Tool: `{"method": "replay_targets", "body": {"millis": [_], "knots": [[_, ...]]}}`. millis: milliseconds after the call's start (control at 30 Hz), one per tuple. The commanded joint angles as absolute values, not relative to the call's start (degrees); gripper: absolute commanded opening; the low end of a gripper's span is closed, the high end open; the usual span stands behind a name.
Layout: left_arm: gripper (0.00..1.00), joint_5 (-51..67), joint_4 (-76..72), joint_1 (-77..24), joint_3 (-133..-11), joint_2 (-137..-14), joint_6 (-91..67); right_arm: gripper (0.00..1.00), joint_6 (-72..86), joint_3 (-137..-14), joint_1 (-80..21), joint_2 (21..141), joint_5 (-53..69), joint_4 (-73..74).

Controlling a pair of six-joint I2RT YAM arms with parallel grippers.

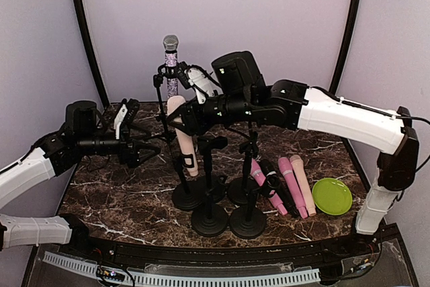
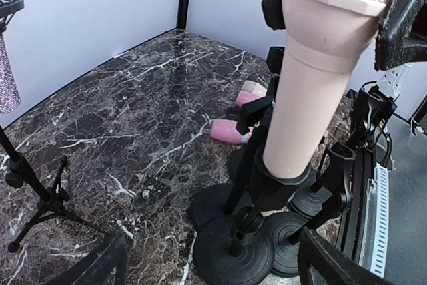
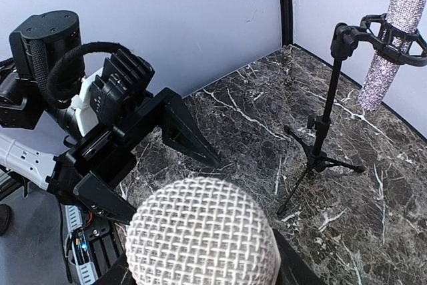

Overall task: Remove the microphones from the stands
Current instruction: Hold the microphone stand with the microphone at the center of the board.

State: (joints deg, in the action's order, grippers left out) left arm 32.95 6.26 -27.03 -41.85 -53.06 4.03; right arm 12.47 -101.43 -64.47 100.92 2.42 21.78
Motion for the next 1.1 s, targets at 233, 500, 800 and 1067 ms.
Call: {"method": "replay_targets", "body": {"millis": [233, 500, 800, 1067], "knots": [[0.88, 29.4, 13.5, -29.8, -38.0, -47.9, 10.0, 0.18, 14.6, -98.4, -64.4, 98.7, 6.1, 1.1], [0.85, 28.8, 13.4, -30.0, -37.9, -50.1, 10.3, 0.18, 11.8, -98.5, -64.4, 101.7, 7.5, -1.4], [0.68, 30.1, 12.9, -31.8, -38.5, -52.8, 10.7, 0.19, 10.5, -93.7, -64.3, 101.3, 8.7, -2.5], [0.61, 30.6, 12.5, -34.4, -38.6, -55.2, 10.2, 0.19, 11.5, -90.5, -64.2, 100.3, 9.9, -3.4]]}}
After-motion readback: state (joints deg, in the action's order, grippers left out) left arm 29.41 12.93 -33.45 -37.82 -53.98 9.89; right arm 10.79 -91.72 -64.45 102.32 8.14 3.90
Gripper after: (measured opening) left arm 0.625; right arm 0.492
